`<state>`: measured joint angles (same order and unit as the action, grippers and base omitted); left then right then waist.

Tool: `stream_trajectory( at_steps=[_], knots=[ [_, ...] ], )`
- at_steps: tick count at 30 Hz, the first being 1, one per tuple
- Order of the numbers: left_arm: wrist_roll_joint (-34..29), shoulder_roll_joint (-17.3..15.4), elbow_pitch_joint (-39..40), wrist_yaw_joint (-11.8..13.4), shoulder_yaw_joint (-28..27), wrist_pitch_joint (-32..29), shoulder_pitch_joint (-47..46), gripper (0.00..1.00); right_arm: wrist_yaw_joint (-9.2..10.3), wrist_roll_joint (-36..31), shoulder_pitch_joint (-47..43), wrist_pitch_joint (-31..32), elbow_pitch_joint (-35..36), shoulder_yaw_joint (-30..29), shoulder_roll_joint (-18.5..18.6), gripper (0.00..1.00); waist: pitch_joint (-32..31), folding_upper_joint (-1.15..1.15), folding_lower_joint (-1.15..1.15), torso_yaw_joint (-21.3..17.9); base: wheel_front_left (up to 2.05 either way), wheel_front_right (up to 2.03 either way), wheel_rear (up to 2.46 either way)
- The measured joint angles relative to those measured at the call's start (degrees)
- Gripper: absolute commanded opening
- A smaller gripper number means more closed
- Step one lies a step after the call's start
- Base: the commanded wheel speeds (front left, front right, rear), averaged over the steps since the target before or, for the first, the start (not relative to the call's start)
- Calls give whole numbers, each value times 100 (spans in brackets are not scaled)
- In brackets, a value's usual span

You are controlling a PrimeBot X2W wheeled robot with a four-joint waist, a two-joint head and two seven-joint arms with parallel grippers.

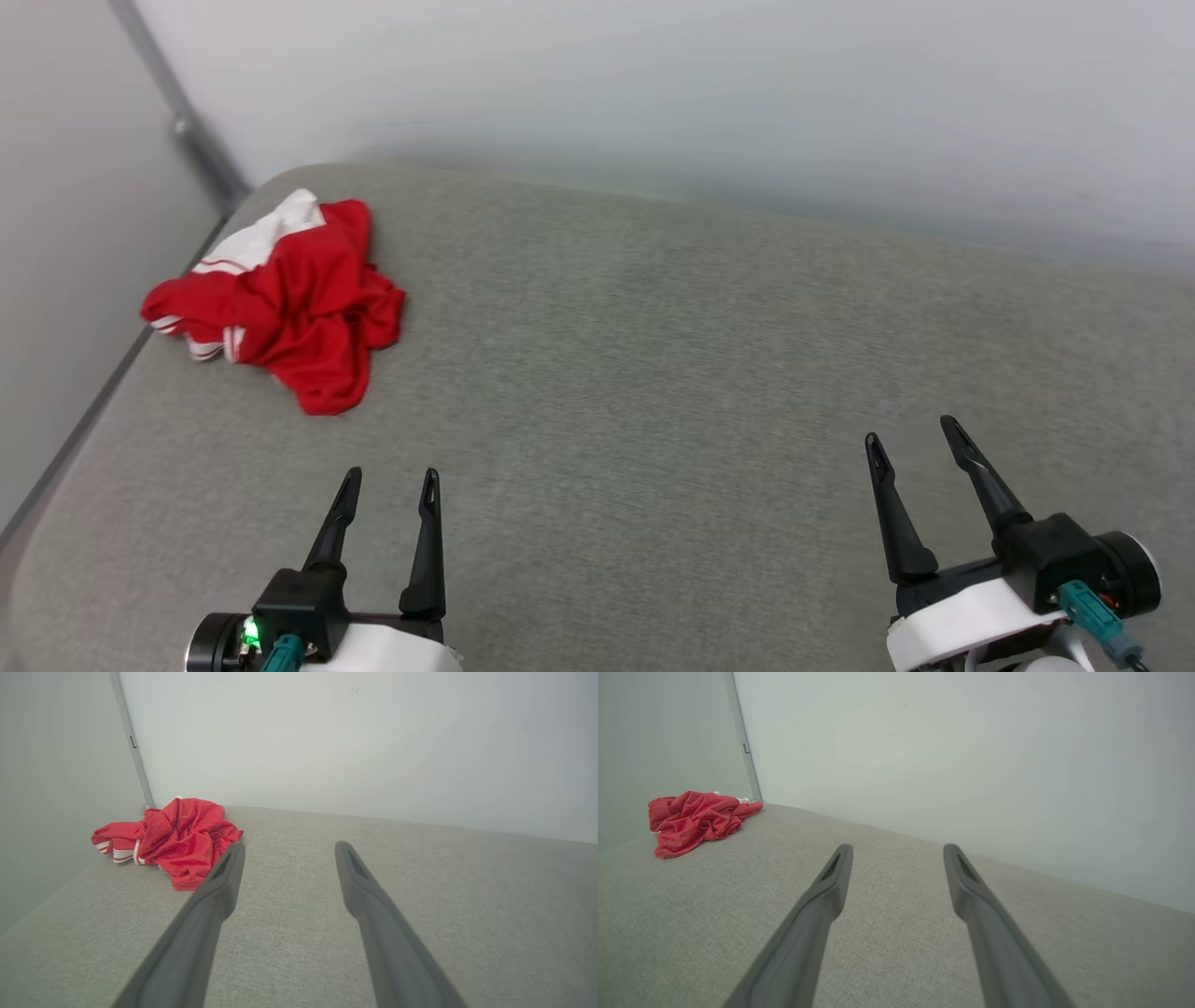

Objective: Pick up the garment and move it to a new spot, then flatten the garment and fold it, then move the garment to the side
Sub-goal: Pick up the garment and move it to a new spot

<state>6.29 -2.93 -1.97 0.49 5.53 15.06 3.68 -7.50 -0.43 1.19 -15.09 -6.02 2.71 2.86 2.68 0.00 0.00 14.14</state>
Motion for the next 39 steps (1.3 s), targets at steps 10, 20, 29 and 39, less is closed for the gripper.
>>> stream_trajectory(
  at_steps=[10, 20, 29, 39],
  knots=[
    [0, 0, 13, 1, -54, 0, 72, 100, 0, 1, 0, 0, -20, 167, 1, 100, -31, 0, 0, 803, 0, 0, 0],
    [89, 0, 51, 16, -88, 0, 112, 100, 0, 105, -2, 0, -133, 266, 1, 100, -82, 0, 0, 1297, 0, 0, 0],
    [52, 0, 20, 19, -126, 0, 177, 100, 0, 141, 1, 0, -142, 271, 1, 100, -82, 0, 0, 1336, 0, 0, 0],
    [-115, -4, 55, -172, -322, 0, 68, 100, 0, 80, 81, 0, -100, 326, 0, 100, 143, 0, 0, 1151, 0, 0, 0]
  ],
)
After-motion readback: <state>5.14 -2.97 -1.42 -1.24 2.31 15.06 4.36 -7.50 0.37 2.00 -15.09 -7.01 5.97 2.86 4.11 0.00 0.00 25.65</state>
